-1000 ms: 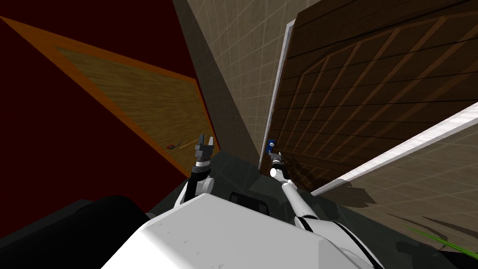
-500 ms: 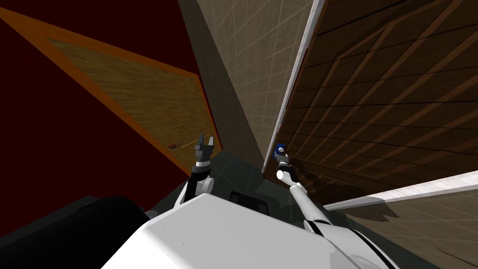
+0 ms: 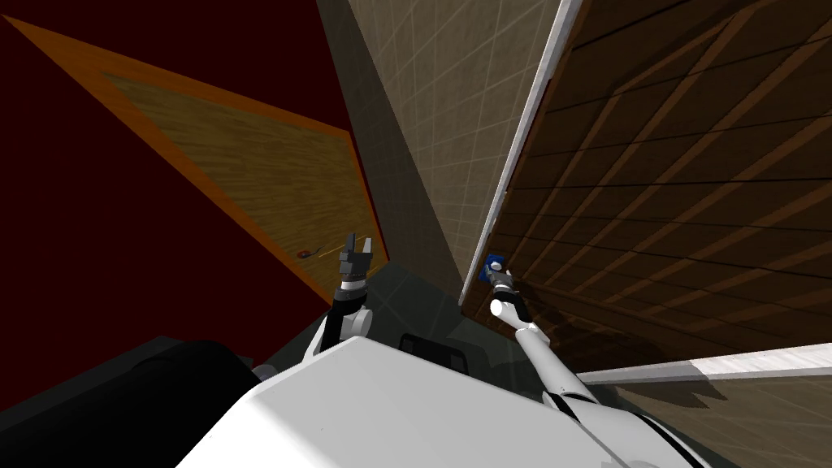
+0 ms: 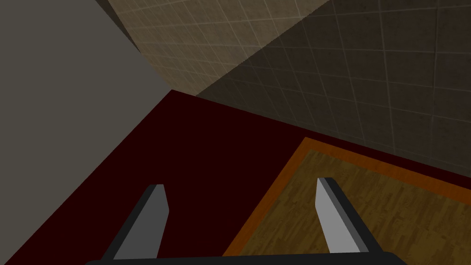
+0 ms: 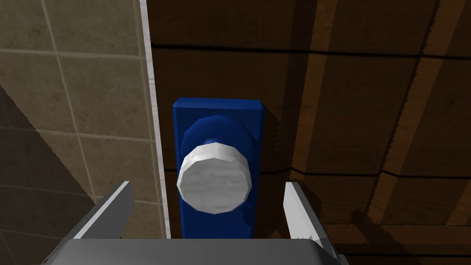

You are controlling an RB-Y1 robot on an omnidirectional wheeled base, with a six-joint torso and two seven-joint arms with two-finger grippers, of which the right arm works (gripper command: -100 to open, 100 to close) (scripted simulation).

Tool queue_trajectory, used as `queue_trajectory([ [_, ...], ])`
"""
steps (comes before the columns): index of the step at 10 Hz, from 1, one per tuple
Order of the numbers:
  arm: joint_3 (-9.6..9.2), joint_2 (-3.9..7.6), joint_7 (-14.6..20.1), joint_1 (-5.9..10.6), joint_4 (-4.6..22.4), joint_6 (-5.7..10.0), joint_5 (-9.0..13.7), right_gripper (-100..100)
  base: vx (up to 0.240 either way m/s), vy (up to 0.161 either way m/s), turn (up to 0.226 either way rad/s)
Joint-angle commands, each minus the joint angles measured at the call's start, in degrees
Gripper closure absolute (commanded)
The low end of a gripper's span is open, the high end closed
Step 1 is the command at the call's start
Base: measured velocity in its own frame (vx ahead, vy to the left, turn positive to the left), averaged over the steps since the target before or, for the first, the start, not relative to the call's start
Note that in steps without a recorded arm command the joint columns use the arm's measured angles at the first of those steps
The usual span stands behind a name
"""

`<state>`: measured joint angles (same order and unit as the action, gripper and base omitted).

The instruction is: Pull the door open

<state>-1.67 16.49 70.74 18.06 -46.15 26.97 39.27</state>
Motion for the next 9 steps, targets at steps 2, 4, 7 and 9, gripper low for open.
queue_trajectory([
  [2, -0.02, 3.03, 2.8, -0.38, 1.1, 0.45, 0.3, -100, 0.148, 0.004, 0.131],
  [4, -0.39, 2.67, 2.6, 0.01, 1.6, 0.64, 0.2, 100, 0.036, 0.000, -0.001],
  [7, -0.39, 2.67, 2.6, 0.01, 1.6, 0.64, 0.2, 100, -0.023, -0.003, 0.002],
  [9, -0.39, 2.67, 2.6, 0.01, 1.6, 0.64, 0.2, 100, -0.004, 0.001, 0.000],
])
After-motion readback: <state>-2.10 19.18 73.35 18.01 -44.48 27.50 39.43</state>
